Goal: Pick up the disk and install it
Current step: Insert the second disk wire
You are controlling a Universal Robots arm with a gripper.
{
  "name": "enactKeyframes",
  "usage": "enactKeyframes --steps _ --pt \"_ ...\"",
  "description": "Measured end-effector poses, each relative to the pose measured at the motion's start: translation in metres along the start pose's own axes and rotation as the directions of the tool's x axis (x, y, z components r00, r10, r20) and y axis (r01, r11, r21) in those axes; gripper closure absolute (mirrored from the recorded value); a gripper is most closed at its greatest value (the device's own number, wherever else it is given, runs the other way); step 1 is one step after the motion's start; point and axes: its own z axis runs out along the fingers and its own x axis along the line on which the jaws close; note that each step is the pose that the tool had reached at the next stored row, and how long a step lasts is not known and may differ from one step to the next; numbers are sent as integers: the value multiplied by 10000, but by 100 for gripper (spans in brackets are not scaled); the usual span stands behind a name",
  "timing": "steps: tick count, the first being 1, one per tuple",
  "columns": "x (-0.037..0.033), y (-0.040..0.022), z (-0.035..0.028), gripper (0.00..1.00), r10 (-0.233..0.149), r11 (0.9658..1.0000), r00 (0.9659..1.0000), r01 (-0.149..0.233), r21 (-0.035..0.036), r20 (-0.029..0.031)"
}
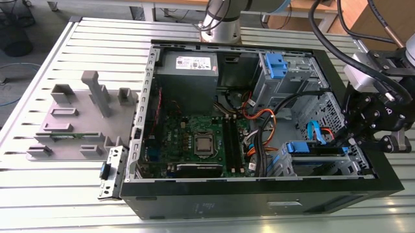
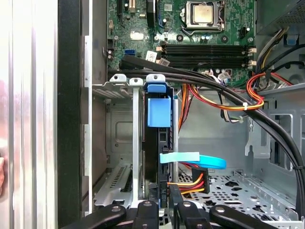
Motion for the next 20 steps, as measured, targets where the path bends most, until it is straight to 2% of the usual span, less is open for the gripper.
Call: enactKeyframes --steps 4,5,14,17,20 --pt "0 -2 1 78 0 10000 10000 0 0 -1" --pt "0 -2 1 84 0 10000 10000 0 0 0" --pt "0 -3 4 84 1 10000 10000 -1 1 1" --pt "-1 31 7 84 -27 10000 10000 27 23 1" --pt "-8 36 15 84 -133 9999 9999 133 58 -1"
